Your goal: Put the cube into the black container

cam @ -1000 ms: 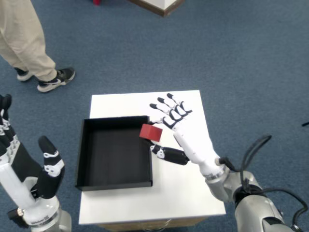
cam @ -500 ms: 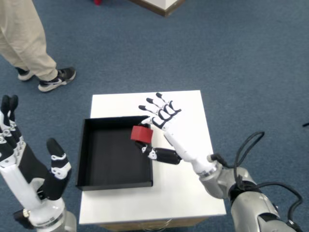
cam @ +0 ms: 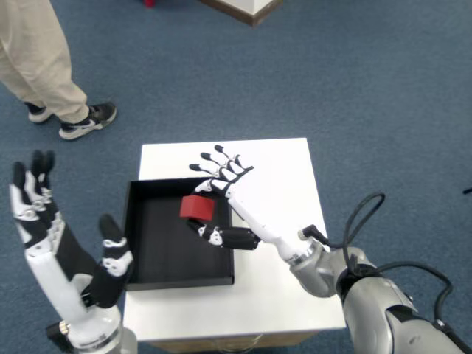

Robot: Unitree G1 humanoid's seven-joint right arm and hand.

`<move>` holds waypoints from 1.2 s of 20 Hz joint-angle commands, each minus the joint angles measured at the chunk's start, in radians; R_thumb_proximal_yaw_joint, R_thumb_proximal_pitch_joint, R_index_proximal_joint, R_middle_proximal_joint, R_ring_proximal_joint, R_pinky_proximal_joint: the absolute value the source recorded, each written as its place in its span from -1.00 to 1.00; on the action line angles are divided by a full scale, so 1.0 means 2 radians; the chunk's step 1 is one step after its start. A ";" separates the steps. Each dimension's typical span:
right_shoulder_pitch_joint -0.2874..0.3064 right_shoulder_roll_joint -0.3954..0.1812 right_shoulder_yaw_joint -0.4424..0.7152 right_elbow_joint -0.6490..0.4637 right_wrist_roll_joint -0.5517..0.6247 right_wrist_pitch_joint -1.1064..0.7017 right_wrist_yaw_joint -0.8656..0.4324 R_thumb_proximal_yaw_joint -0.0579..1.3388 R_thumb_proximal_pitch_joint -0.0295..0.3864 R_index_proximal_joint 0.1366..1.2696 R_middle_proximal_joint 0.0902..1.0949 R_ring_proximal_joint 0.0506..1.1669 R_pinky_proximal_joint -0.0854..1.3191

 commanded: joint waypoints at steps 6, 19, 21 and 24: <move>-0.065 -0.009 0.001 -0.070 0.009 0.048 0.016 0.86 -0.03 0.58 -0.56 -0.69 -0.75; -0.104 -0.037 -0.161 -0.230 -0.126 0.200 0.048 0.84 -0.08 0.59 -0.52 -0.65 -0.70; -0.102 -0.043 -0.206 -0.255 -0.157 0.237 0.061 0.84 -0.09 0.60 -0.51 -0.64 -0.69; -0.093 -0.047 -0.266 -0.278 -0.197 0.283 0.087 0.84 -0.09 0.60 -0.51 -0.64 -0.70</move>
